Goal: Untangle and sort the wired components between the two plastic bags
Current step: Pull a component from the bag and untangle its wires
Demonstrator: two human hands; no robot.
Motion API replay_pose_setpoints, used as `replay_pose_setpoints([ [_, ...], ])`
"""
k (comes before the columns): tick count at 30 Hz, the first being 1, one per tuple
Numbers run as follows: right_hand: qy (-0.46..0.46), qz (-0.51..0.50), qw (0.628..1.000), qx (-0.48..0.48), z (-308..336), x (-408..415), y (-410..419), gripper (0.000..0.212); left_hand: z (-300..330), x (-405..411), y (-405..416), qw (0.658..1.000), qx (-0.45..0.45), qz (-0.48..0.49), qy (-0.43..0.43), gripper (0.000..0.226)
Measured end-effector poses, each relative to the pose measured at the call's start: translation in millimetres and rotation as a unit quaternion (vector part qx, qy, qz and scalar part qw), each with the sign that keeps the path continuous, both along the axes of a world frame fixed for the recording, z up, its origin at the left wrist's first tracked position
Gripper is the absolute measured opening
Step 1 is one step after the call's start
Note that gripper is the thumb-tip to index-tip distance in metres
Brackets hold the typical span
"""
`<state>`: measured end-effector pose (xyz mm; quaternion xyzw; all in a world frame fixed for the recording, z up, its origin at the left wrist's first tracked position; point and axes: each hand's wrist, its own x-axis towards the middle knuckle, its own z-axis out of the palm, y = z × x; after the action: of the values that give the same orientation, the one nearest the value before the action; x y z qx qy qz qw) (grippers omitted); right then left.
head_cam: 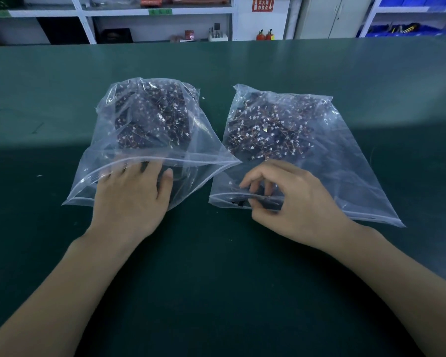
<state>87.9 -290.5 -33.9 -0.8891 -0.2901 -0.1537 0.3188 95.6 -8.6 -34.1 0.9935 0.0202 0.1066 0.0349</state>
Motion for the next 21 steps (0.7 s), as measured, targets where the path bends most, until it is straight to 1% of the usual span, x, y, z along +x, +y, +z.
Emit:
replay_pose_setpoints([
  [3, 0.002, 0.001, 1.000, -0.003, -2, -1, 1, 0.028, -6, 3, 4, 0.999, -0.001, -0.024, 0.041, 0.054],
  [5, 0.001, 0.002, 1.000, -0.005, -3, -1, 2, 0.027, -7, 4, 5, 0.999, -0.002, -0.032, 0.042, 0.055],
  [7, 0.000, 0.002, 1.000, -0.006, -3, -1, 2, 0.026, -7, 4, 7, 0.999, -0.002, -0.040, 0.008, 0.047],
  [10, 0.000, 0.001, 1.000, -0.006, -3, 0, 3, 0.025, -8, 1, 7, 0.995, -0.035, -0.075, -0.054, 0.029],
  [12, 0.001, -0.002, 1.000, -0.005, -3, -1, 3, 0.024, -7, -2, 7, 0.991, -0.058, -0.094, -0.076, 0.022],
  [15, 0.002, -0.002, 1.000, -0.005, -3, -2, 4, 0.024, -5, -3, 6, 0.982, -0.090, -0.127, -0.107, 0.021],
  [18, 0.005, -0.002, 1.000, -0.005, -3, -3, 5, 0.024, -4, -5, 2, 0.971, -0.103, -0.166, -0.134, 0.020],
  [21, 0.011, -0.005, 1.000, -0.002, -3, -3, 5, 0.024, -2, -10, -8, 0.956, -0.123, -0.208, -0.168, 0.020],
])
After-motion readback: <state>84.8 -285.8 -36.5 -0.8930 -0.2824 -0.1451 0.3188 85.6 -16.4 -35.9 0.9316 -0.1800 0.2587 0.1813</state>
